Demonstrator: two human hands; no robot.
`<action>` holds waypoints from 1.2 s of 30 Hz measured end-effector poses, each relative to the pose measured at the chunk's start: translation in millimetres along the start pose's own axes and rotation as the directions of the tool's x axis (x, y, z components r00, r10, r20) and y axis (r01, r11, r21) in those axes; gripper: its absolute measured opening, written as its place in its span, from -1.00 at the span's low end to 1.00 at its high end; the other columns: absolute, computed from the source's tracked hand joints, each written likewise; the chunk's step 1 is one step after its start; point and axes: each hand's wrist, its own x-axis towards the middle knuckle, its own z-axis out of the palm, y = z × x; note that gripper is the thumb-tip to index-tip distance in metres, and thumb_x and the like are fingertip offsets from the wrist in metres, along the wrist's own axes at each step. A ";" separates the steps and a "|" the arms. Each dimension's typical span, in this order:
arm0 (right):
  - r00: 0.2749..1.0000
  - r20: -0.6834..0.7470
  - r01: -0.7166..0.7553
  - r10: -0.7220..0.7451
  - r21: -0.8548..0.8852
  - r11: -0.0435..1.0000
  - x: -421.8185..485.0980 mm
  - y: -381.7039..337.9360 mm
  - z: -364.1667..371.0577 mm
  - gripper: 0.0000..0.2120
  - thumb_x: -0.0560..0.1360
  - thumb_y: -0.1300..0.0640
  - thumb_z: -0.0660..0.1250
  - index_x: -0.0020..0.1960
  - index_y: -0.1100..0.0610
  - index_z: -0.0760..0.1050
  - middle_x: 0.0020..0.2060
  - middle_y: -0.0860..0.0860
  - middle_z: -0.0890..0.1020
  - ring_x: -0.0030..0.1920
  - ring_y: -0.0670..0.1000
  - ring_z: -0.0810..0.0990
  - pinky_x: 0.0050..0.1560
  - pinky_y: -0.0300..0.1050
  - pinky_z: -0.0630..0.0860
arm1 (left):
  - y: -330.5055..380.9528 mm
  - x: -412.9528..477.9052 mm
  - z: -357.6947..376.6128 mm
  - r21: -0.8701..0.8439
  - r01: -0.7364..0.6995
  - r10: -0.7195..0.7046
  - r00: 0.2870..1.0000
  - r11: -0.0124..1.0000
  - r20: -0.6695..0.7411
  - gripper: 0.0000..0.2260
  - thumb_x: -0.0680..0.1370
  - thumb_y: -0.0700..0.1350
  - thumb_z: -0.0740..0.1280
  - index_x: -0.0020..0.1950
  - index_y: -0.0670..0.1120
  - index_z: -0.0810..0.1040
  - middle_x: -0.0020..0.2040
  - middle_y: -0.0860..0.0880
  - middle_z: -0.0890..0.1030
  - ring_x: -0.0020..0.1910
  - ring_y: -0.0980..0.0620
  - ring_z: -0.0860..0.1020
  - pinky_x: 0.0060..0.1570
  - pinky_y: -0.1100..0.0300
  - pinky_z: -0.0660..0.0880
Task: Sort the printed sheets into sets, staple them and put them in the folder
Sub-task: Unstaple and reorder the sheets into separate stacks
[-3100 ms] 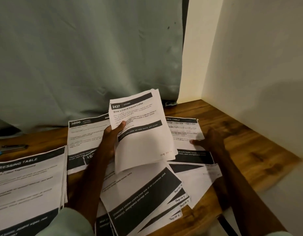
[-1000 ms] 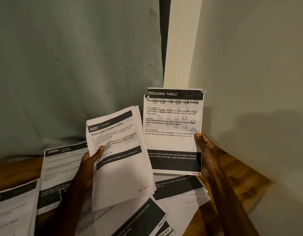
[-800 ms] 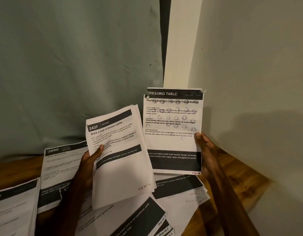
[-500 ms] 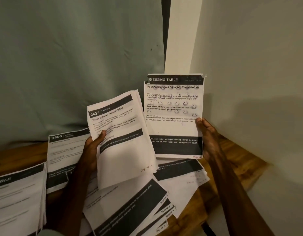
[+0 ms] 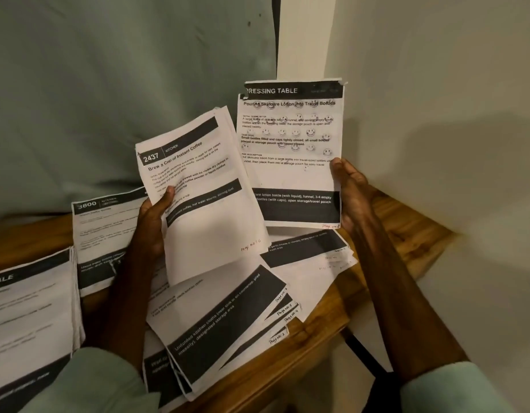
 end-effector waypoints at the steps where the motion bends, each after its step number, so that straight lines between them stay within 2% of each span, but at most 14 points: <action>1: 1.000 0.008 -0.006 0.006 0.003 1.000 0.4 1.2 0.7 -0.70 0.65 0.08 0.28 0.34 0.15 0.52 0.19 0.17 0.67 0.19 0.27 0.65 0.26 0.35 0.52 | 0.7 -1.4 1.8 0.004 0.009 -0.009 1.000 1.000 0.009 -0.59 0.64 -0.06 0.36 0.48 -0.08 0.47 0.33 -0.14 0.62 0.29 -0.17 0.61 0.16 -0.08 0.62; 8: 0.994 0.087 -0.071 0.067 0.043 0.997 -4.9 23.7 15.6 -0.66 0.64 0.07 0.31 0.37 0.18 0.50 0.22 0.19 0.65 0.20 0.30 0.64 0.28 0.42 0.47 | -1.1 -8.5 16.4 0.042 0.099 -0.103 0.991 0.994 0.084 -0.62 0.64 -0.05 0.34 0.45 -0.05 0.48 0.28 -0.12 0.65 0.20 -0.12 0.66 0.10 -0.01 0.65; 11: 0.986 0.138 -0.098 0.095 0.021 0.995 -11.0 32.7 27.1 -0.66 0.63 0.06 0.33 0.36 0.18 0.50 0.20 0.21 0.66 0.18 0.33 0.64 0.27 0.44 0.47 | -4.7 -8.4 17.0 0.086 0.142 -0.151 0.983 0.986 0.107 -0.55 0.58 -0.03 0.42 0.46 -0.06 0.48 0.31 -0.14 0.63 0.25 -0.18 0.63 0.14 -0.07 0.63; 16: 0.968 0.223 -0.114 0.114 -0.014 0.993 -17.4 42.9 40.4 -0.66 0.62 0.06 0.37 0.35 0.16 0.53 0.21 0.22 0.65 0.20 0.35 0.62 0.25 0.45 0.48 | -7.7 -6.6 14.6 0.091 0.101 -0.113 0.985 0.991 0.131 -0.61 0.59 -0.13 0.40 0.41 -0.12 0.53 0.31 -0.19 0.62 0.28 -0.23 0.60 0.25 -0.15 0.56; 19: 0.941 0.294 -0.144 0.165 -0.092 0.985 -21.6 42.3 38.3 -0.63 0.60 0.15 0.38 0.38 0.17 0.48 0.21 0.17 0.66 0.18 0.28 0.65 0.16 0.29 0.60 | -5.2 -9.3 16.2 0.072 0.088 -0.095 0.989 0.994 0.109 -0.67 0.60 -0.15 0.38 0.37 -0.12 0.54 0.28 -0.17 0.64 0.24 -0.21 0.63 0.21 -0.12 0.59; 23: 0.913 0.328 -0.180 0.242 -0.208 0.961 -31.8 40.5 23.0 -0.61 0.52 0.32 0.42 0.32 0.14 0.50 0.12 0.12 0.71 0.12 0.19 0.70 0.00 0.04 0.69 | -0.9 -9.0 15.2 0.045 0.048 -0.050 0.997 0.998 0.053 -0.74 0.63 -0.20 0.34 0.33 -0.13 0.57 0.24 -0.14 0.67 0.20 -0.16 0.65 0.15 -0.04 0.63; 25: 0.890 0.363 -0.193 0.277 -0.251 0.948 -36.2 40.7 10.3 -0.62 0.52 0.37 0.39 0.31 0.14 0.50 0.14 0.13 0.70 0.11 0.19 0.70 -0.07 0.02 0.70 | 0.4 -7.3 11.8 0.022 0.044 -0.044 0.999 0.999 0.014 -0.70 0.62 -0.19 0.36 0.36 -0.16 0.55 0.24 -0.15 0.67 0.21 -0.17 0.65 0.15 -0.05 0.62; 29: 0.840 0.430 -0.279 0.332 -0.182 0.943 -40.1 37.3 -10.7 -0.59 0.53 0.40 0.32 0.36 0.20 0.46 0.20 0.21 0.66 0.16 0.25 0.67 0.06 0.04 0.68 | 1.4 -8.1 10.9 0.006 0.041 -0.041 0.999 0.999 -0.018 -0.73 0.61 -0.18 0.37 0.32 -0.15 0.58 0.24 -0.16 0.67 0.23 -0.18 0.64 0.20 -0.09 0.60; 32: 0.832 0.447 -0.305 0.330 -0.130 0.944 -41.2 33.8 -14.6 -0.57 0.47 0.37 0.34 0.33 0.20 0.48 0.19 0.21 0.66 0.15 0.24 0.68 0.07 0.02 0.67 | 0.8 -9.5 11.2 0.007 0.049 -0.049 0.999 0.999 -0.008 -0.79 0.61 -0.17 0.38 0.25 -0.11 0.62 0.25 -0.17 0.66 0.25 -0.20 0.62 0.31 -0.19 0.51; 36: 0.836 0.441 -0.311 0.327 -0.111 0.944 -38.9 33.2 -14.5 -0.66 0.54 0.37 0.30 0.30 0.22 0.51 0.20 0.23 0.65 0.13 0.24 0.69 0.03 0.02 0.68 | 1.9 -11.3 12.8 0.017 0.048 -0.048 0.999 0.999 -0.005 -0.79 0.62 -0.17 0.37 0.25 -0.10 0.61 0.24 -0.15 0.67 0.23 -0.17 0.64 0.29 -0.17 0.54</action>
